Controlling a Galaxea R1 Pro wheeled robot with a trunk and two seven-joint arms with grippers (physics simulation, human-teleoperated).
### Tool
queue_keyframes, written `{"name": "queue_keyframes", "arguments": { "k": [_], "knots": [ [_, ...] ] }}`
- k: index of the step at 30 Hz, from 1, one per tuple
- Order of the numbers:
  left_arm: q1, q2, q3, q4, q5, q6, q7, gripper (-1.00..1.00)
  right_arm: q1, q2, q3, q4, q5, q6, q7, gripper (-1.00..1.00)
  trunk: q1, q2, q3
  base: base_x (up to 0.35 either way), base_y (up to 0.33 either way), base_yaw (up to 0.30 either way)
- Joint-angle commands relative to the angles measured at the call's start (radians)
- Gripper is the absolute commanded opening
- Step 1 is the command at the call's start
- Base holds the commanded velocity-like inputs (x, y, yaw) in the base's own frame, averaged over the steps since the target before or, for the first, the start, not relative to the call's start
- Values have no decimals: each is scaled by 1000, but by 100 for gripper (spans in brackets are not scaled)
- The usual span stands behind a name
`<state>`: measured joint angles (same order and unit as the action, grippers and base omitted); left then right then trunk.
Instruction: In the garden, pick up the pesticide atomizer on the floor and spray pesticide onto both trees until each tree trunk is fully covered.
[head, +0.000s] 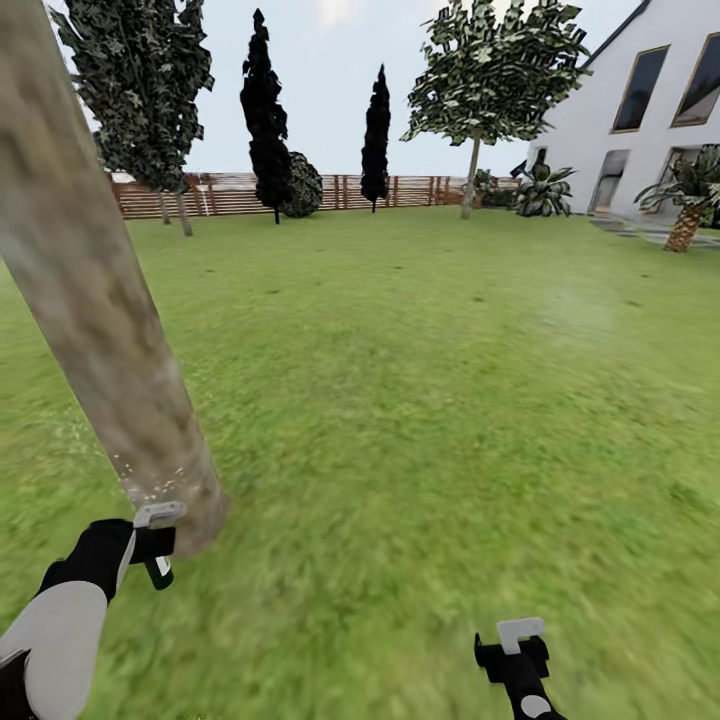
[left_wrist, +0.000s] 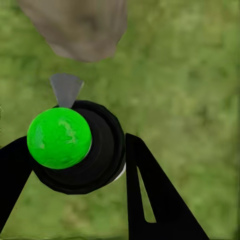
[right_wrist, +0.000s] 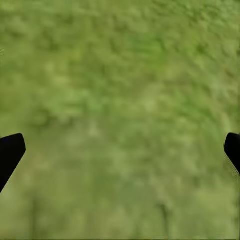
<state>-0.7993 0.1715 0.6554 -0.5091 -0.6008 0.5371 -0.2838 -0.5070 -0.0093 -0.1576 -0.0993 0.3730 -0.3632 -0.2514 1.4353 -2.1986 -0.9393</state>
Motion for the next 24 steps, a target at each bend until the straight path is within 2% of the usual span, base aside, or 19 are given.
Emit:
{"name": "queue_keyframes", "arguments": {
  "k": [1, 11, 24],
  "knots": [
    [-1, -1, 7, -2, -11, 3, -9, -100, -1, 0, -8, 1, 10, -3, -2, 100, 0, 0, -1, 6, -274, 276],
    [-1, -1, 7, -2, -10, 3, -9, -100, -1, 0, -8, 1, 10, -3, -2, 100, 0, 0, -1, 16, -275, 257],
    [-1, -1, 7, -2, -10, 3, -9, -100, 0, -1, -8, 0, 9, -3, -3, 100, 0, 0, -1, 104, -269, 9]
  ]
}}
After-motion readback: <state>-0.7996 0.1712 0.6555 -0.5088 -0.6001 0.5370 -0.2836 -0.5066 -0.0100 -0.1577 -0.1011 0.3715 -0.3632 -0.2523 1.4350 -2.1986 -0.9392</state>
